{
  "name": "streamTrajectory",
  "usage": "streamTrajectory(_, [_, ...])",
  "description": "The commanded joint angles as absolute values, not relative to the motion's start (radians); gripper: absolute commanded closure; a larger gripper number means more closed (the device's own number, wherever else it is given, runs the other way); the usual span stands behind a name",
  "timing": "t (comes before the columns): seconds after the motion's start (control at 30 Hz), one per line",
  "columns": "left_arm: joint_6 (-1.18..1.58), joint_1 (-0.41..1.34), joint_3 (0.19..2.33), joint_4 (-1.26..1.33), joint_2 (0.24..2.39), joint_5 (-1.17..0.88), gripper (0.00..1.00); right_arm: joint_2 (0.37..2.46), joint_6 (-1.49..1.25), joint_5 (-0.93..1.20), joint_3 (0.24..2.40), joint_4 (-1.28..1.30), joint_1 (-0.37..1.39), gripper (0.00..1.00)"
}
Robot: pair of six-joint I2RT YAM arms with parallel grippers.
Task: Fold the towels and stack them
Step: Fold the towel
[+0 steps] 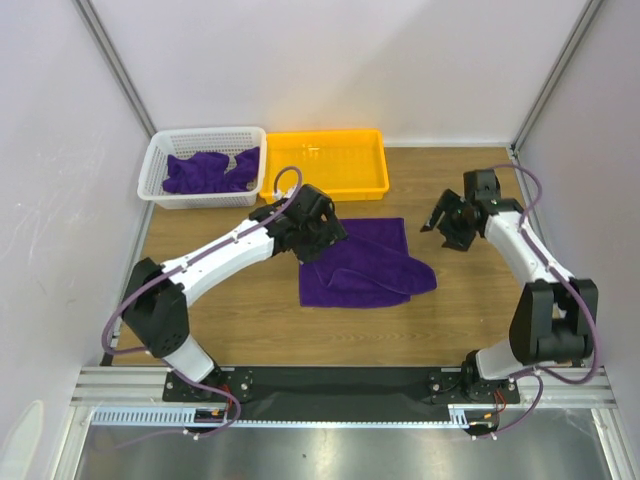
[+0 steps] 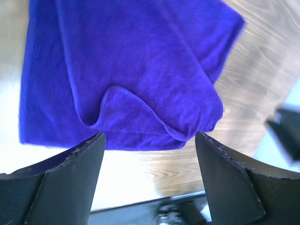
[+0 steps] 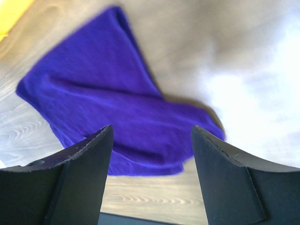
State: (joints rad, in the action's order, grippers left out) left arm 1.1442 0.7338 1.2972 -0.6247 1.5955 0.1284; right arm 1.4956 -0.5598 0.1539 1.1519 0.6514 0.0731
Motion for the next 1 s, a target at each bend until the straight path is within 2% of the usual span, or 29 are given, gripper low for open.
streamTrajectory(0.0, [1.442,0.739,1.354,-0.736,1.646,0.143,0.17,1.411,-0.607,0.159,1.066,0.632,0.051,0.27])
streamTrajectory(0.13, [1.546,0.753,1.4,-0.773,1.736,0.103,0.19,1.358,-0.611,0.166,0.999,0.623,0.04,0.27])
streamTrajectory(0.27, [1.643,0.77,1.456,-0.833,1.827,0.15,0.2,1.333,-0.614,0.178,0.951,0.603,0.035,0.27])
streamTrajectory(0.63, [1.735,0.792,1.621,-0.953,2.038,0.149,0.24,1.33,-0.601,0.184,0.94,0.604,0.011,0.27])
streamTrajectory(0.97, [1.761,0.799,1.605,-0.945,2.068,0.195,0.32,1.318,-0.58,0.195,0.93,0.63,-0.023,0.27])
